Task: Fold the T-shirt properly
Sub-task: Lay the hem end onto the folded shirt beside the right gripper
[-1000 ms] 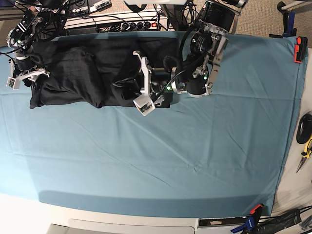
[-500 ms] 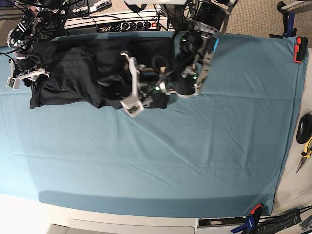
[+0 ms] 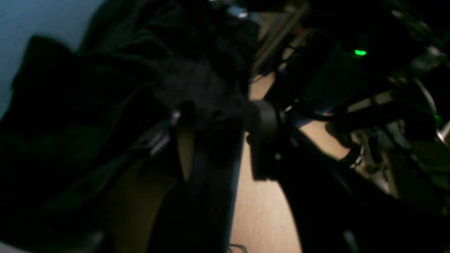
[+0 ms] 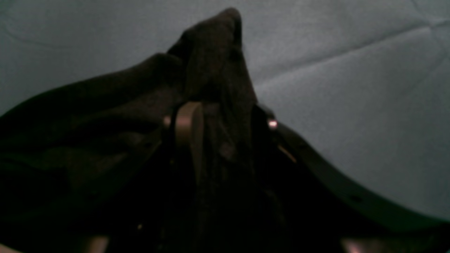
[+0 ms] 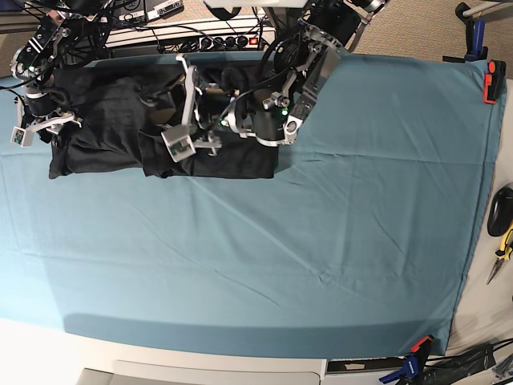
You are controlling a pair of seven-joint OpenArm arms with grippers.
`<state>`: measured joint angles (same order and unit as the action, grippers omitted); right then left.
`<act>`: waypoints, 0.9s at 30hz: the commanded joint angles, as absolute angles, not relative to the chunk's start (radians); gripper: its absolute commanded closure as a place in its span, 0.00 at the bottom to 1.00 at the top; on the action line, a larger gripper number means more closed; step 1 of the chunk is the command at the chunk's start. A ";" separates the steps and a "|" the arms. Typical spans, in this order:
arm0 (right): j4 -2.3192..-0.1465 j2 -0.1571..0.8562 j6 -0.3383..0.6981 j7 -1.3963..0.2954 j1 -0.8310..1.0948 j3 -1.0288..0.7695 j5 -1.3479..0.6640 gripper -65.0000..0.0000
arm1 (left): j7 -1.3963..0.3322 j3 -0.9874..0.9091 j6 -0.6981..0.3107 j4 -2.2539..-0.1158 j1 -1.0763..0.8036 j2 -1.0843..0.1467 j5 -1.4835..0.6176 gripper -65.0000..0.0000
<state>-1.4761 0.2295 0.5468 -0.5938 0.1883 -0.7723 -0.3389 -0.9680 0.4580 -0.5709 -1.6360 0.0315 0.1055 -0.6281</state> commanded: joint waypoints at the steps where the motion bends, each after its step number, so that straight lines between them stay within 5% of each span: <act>1: -1.491 0.249 0.550 -0.569 0.180 -0.778 -0.351 0.64 | -0.954 0.440 -0.561 -1.654 0.047 0.121 -0.646 0.60; 3: -1.491 0.249 0.550 -0.569 0.180 -0.778 -0.352 0.64 | -0.965 0.399 -0.545 -1.654 0.048 0.120 -0.647 0.70; 6: -1.491 0.249 0.550 -0.567 0.180 -0.778 -0.352 0.64 | -0.985 0.334 -0.542 -1.655 0.047 0.117 -0.658 1.00; 27: -1.491 0.247 0.550 -0.567 0.180 -0.778 -0.377 0.64 | -0.922 0.318 -0.402 -1.654 -0.025 0.031 -0.420 1.00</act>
<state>-1.4761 0.2276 0.5468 -0.5934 0.1883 -0.7723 -0.3649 -0.9413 0.3134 -0.3950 -1.6367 -0.0364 0.0189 -0.4030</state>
